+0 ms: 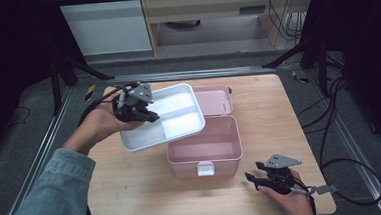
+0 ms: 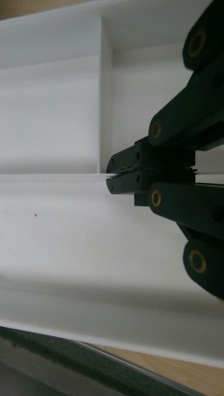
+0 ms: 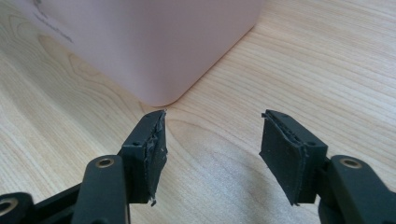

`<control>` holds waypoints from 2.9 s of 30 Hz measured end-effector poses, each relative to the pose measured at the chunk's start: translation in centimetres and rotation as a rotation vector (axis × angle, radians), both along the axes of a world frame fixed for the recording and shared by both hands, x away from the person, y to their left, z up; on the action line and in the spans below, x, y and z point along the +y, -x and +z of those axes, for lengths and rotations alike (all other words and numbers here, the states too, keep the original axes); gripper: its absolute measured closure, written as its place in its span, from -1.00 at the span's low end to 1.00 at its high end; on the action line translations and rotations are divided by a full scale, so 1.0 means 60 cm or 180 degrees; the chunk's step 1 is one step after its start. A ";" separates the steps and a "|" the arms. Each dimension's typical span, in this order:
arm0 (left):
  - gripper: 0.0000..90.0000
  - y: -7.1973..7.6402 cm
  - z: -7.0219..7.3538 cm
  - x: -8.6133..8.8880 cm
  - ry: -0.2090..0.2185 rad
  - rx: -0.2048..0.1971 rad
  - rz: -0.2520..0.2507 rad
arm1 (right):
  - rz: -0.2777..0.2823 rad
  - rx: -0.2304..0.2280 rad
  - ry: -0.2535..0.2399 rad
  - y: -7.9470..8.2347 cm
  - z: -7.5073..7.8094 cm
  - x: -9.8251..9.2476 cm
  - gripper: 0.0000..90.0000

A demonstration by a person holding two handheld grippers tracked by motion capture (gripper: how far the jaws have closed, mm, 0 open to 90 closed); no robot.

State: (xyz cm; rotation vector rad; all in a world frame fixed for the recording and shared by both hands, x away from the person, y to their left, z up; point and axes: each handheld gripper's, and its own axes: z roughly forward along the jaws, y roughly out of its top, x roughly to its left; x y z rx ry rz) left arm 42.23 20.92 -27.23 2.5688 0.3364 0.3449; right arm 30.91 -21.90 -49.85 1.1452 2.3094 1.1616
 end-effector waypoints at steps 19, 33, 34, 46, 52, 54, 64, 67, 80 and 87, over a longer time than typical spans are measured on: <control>0.99 0.084 -0.068 0.193 0.0008 0.0036 0.0618 | -0.0100 0.0021 0.0009 -0.005 -0.002 -0.004 -0.10; 0.99 0.137 -0.219 0.183 -0.0033 0.0353 0.0567 | -0.0116 0.0038 0.0018 -0.007 -0.006 -0.004 -0.10; 0.99 0.138 -0.227 0.181 -0.0026 0.0386 0.0565 | -0.0119 0.0046 0.0019 -0.007 -0.006 -0.004 -0.10; 0.99 0.131 -0.312 0.162 -0.0038 0.0600 0.0660 | -0.0112 0.0048 0.0026 -0.007 -0.007 -0.003 -0.10; 0.98 0.131 -0.326 0.161 -0.0074 0.0670 0.0727 | -0.0102 0.0056 0.0023 -0.007 -0.008 -0.002 -0.12; 0.87 0.131 -0.326 0.160 -0.0088 0.0656 0.0767 | -0.0099 0.0062 0.0027 -0.007 -0.008 -0.002 -0.14; -0.45 0.108 -0.247 0.162 0.0070 0.0232 0.1327 | -0.0221 0.0019 0.0023 -0.008 -0.007 -0.001 -0.49; -0.72 0.084 -0.232 0.159 0.0134 0.0195 0.1479 | -0.0254 -0.0002 0.0021 -0.008 -0.007 0.000 -0.57; -0.89 -0.046 -0.216 0.121 0.0391 0.0213 0.1796 | -0.0218 0.0039 0.0006 -0.005 -0.008 0.005 -0.64; -0.91 -0.094 -0.235 0.094 0.0366 0.0263 0.1809 | -0.0210 0.0046 0.0012 -0.006 -0.009 0.003 -0.64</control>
